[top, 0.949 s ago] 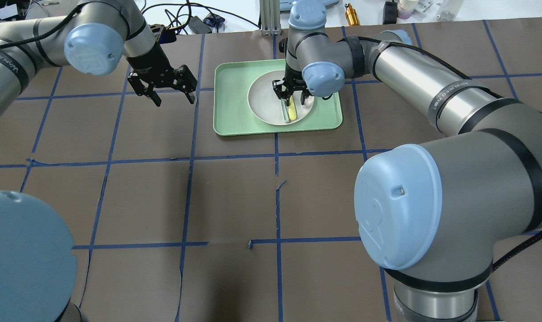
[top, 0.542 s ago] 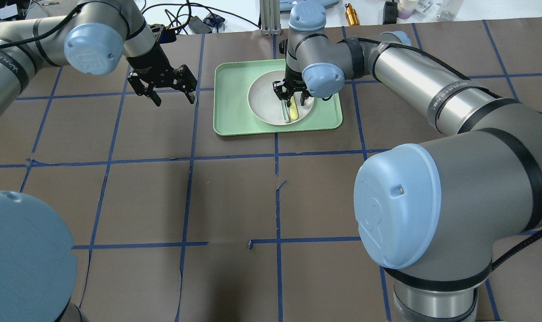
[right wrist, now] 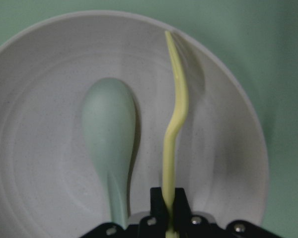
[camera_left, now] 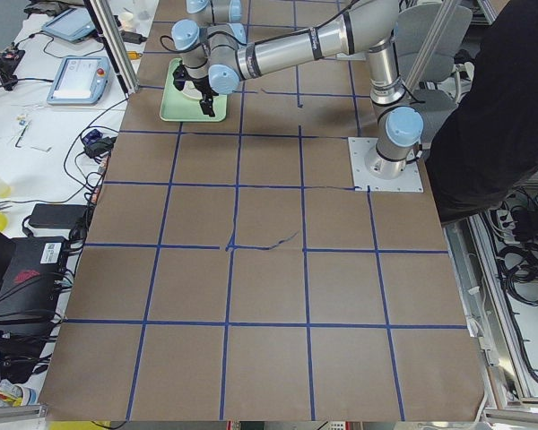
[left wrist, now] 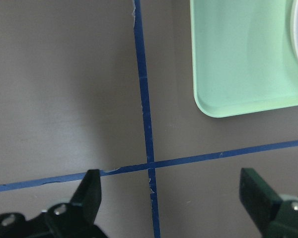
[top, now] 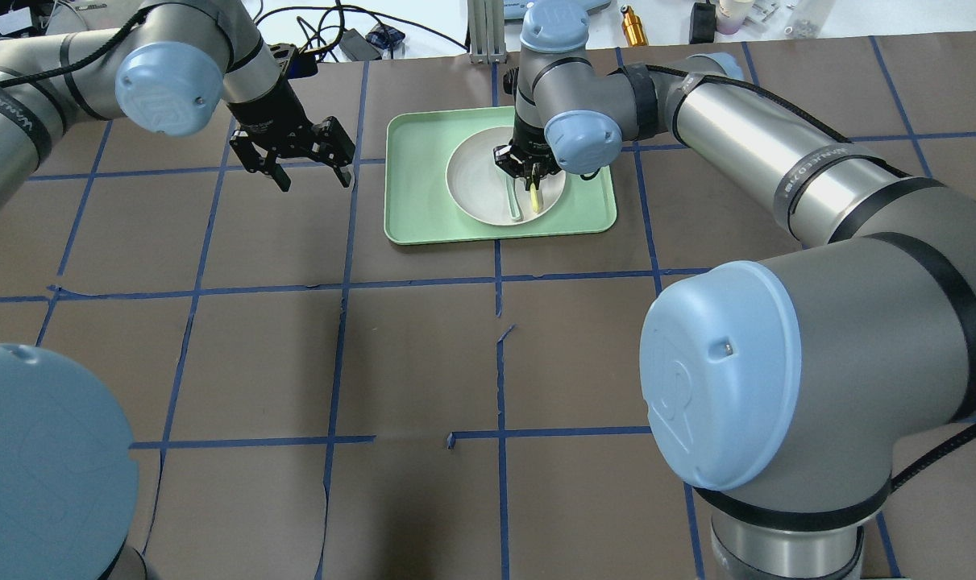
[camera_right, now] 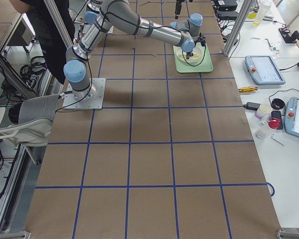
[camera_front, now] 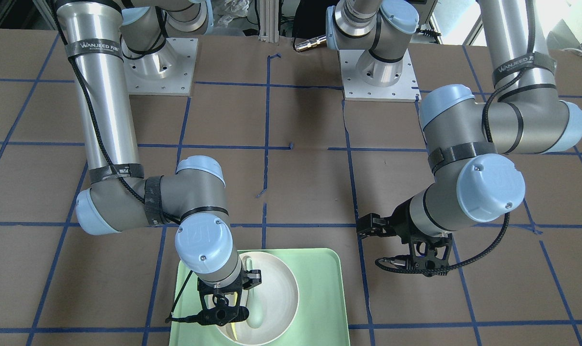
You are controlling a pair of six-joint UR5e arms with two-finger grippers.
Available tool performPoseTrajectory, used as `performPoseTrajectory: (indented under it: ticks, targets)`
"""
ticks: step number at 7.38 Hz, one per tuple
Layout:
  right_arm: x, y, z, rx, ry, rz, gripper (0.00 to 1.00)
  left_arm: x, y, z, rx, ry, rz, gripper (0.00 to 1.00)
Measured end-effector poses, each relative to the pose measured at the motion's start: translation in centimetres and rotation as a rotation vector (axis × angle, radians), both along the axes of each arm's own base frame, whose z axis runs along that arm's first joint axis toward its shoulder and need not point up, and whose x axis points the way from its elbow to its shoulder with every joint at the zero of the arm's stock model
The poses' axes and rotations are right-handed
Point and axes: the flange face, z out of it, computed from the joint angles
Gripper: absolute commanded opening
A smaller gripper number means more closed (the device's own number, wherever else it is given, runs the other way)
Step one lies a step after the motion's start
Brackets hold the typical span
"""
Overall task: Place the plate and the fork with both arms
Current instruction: 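Lift the fork with the right gripper and carry it beside the plate, then lower the fork onto the tray beside the plate and open the right gripper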
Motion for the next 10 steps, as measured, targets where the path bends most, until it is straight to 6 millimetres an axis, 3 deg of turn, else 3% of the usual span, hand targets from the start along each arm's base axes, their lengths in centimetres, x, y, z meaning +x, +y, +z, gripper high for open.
performPoseTrajectory:
  ticks: [2,3,5,7,8,10]
  targets:
    - [-1.6,-0.4,4.1,-0.05,-0.021,-0.016,0.0,0.0,0.0,0.1,-0.002,0.0,0.0,1.0]
    - [-3.9,-1.1,5.4,-0.062,-0.047,-0.012,0.0,0.0,0.0,0.1,-0.003,0.0,0.0,1.0]
    - [-7.9,-2.1,4.5,-0.049,-0.072,0.034,0.0,-0.2,0.0,0.1,-0.001,0.001,-0.002,1.0]
    - [-8.8,-2.0,1.4,-0.004,-0.076,0.055,0.25,-0.5,0.1,0.0,0.0,0.002,-0.004,1.0]
    - [-8.9,-1.8,0.4,0.013,-0.076,0.057,0.98,-0.6,0.1,0.0,0.0,0.002,-0.005,1.0]
    - [-9.0,-1.5,0.2,0.022,-0.075,0.048,1.0,-0.6,0.1,0.0,0.0,0.002,-0.006,1.0]
